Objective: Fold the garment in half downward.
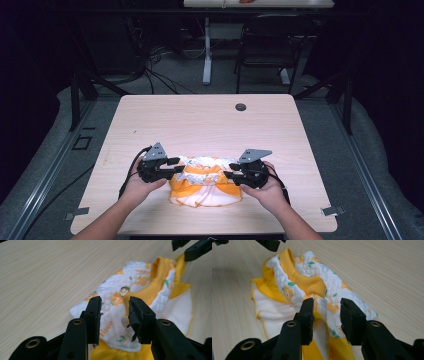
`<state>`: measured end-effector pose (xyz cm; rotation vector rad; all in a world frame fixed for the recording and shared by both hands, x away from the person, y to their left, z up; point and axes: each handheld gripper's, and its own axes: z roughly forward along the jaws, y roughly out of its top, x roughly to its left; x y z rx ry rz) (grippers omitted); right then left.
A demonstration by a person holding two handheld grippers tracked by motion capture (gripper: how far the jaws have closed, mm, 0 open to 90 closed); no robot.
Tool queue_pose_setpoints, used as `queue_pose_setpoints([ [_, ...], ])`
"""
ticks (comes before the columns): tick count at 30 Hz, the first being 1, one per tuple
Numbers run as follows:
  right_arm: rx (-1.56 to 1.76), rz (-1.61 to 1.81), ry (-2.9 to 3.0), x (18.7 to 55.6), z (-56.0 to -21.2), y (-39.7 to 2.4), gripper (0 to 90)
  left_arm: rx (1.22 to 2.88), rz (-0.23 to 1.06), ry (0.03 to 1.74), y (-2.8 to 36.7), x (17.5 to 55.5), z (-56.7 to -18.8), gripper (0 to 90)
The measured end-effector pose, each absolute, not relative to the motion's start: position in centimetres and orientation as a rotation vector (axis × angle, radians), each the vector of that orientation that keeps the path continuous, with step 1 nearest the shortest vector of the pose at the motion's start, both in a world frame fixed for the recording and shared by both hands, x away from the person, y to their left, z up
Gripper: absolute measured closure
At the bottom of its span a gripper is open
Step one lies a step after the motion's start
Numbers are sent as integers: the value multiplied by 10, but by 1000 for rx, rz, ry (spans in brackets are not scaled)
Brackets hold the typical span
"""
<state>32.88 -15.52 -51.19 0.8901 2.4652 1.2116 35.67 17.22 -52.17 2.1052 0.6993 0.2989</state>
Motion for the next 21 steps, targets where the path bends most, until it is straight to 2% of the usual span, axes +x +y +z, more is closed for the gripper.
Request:
queue_pose_setpoints([
  [10,913,1196,2449,335,-511,-155,613,2125,253,713,163,360,-533,610],
  [21,898,1105,2537,334,-534,-143,572,2162,209,669,159,346,-548,572],
])
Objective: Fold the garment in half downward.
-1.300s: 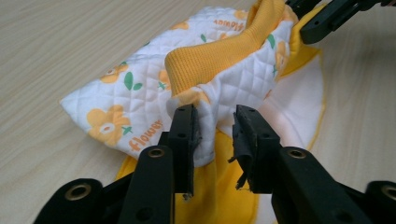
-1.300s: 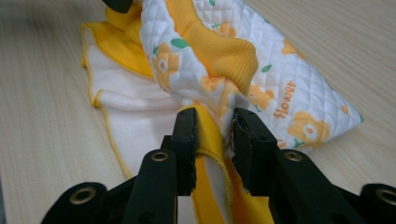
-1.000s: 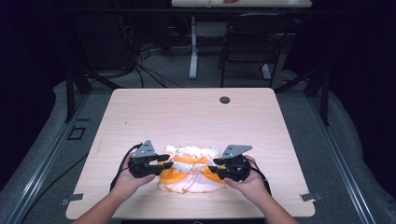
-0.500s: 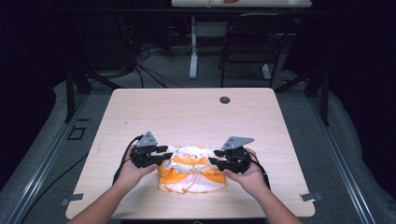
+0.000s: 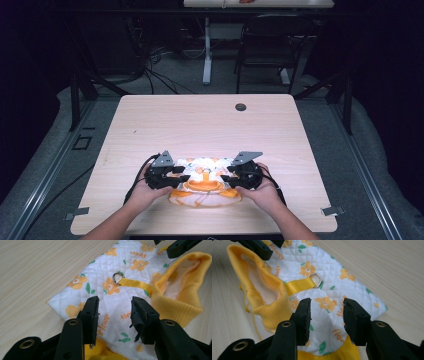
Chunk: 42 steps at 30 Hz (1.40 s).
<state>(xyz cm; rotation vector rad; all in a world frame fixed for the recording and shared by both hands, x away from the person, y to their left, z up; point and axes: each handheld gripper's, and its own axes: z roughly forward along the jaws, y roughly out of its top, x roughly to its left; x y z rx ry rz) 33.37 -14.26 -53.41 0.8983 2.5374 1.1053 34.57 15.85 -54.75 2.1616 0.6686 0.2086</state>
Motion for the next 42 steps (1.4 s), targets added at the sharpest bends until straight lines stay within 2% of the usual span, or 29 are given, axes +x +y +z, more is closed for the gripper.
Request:
queue_pose_setpoints([
  [7,877,1061,2595,325,-546,-136,513,2192,196,651,160,340,-557,504],
  [12,867,1060,2624,320,-554,-138,497,2199,207,634,160,337,-561,442],
  [16,867,1053,2631,319,-555,-138,491,2228,210,624,159,335,-565,428],
  [31,868,1044,2678,317,-567,-140,497,2222,178,634,161,330,-573,422],
  [42,886,1027,2659,326,-569,-138,523,2217,212,680,159,337,-573,428],
])
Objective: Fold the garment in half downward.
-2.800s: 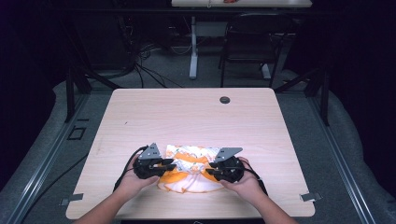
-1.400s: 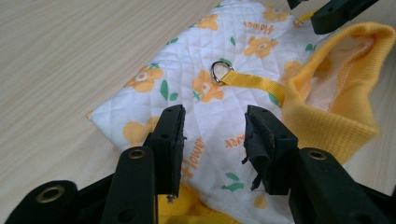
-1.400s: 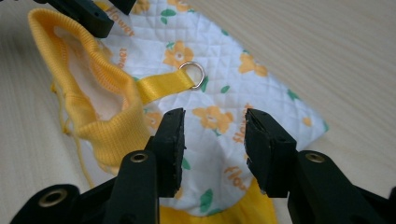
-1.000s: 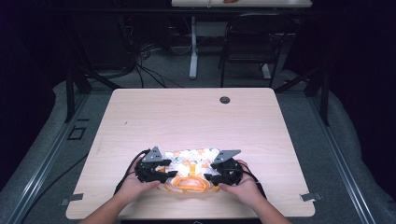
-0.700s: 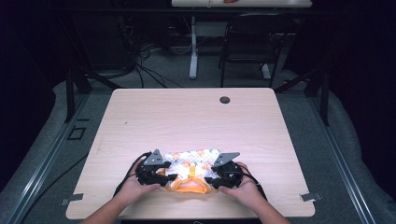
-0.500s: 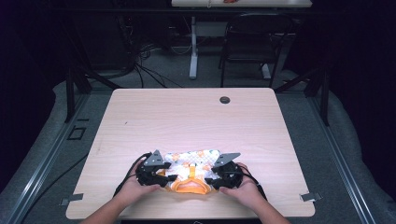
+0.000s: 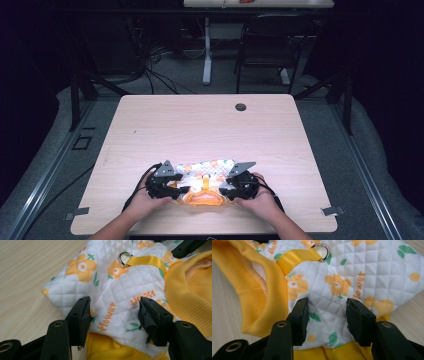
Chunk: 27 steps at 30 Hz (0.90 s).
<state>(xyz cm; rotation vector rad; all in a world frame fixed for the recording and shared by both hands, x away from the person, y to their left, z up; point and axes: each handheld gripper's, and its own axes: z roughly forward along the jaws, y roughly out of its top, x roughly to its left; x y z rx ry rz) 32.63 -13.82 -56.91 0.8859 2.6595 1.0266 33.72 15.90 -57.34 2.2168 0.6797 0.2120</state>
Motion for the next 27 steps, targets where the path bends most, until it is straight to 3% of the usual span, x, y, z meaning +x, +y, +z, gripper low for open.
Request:
queue_pose_setpoints([
  [27,953,1006,2621,372,-568,-134,533,2165,265,802,159,378,-575,447],
])
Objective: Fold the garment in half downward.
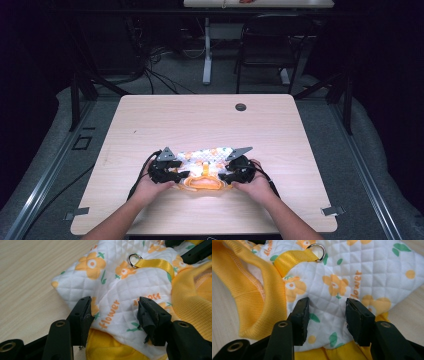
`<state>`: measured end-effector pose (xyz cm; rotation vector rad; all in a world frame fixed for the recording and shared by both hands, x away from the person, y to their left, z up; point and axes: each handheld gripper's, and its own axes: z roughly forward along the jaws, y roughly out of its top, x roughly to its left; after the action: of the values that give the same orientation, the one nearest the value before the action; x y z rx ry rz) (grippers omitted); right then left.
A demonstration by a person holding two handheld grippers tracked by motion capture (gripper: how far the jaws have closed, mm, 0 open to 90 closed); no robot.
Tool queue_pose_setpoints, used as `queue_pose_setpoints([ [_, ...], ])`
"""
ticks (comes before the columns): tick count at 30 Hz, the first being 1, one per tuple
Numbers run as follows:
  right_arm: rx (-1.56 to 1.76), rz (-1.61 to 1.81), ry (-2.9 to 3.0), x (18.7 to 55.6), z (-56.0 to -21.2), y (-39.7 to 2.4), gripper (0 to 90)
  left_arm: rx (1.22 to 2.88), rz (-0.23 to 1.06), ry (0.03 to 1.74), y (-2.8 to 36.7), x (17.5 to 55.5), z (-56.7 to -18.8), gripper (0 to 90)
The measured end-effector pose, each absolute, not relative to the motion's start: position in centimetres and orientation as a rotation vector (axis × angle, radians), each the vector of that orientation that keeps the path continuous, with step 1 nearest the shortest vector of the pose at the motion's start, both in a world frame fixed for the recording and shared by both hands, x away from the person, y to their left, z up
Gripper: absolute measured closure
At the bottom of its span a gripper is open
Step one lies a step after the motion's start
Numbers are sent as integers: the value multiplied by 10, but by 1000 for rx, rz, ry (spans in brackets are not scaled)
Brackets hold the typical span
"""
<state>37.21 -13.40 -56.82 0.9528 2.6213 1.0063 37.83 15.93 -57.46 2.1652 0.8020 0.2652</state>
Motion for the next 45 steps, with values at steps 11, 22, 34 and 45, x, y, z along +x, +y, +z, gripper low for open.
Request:
queue_pose_setpoints([
  [11,970,991,2613,386,-568,-135,534,2146,265,845,159,395,-575,446],
  [22,998,1052,2570,396,-571,-138,536,2125,293,859,158,403,-577,449],
  [34,1015,1075,2548,397,-571,-138,511,2116,305,865,157,402,-576,448],
  [45,978,1113,2520,383,-549,-137,481,2105,307,816,157,388,-557,438],
])
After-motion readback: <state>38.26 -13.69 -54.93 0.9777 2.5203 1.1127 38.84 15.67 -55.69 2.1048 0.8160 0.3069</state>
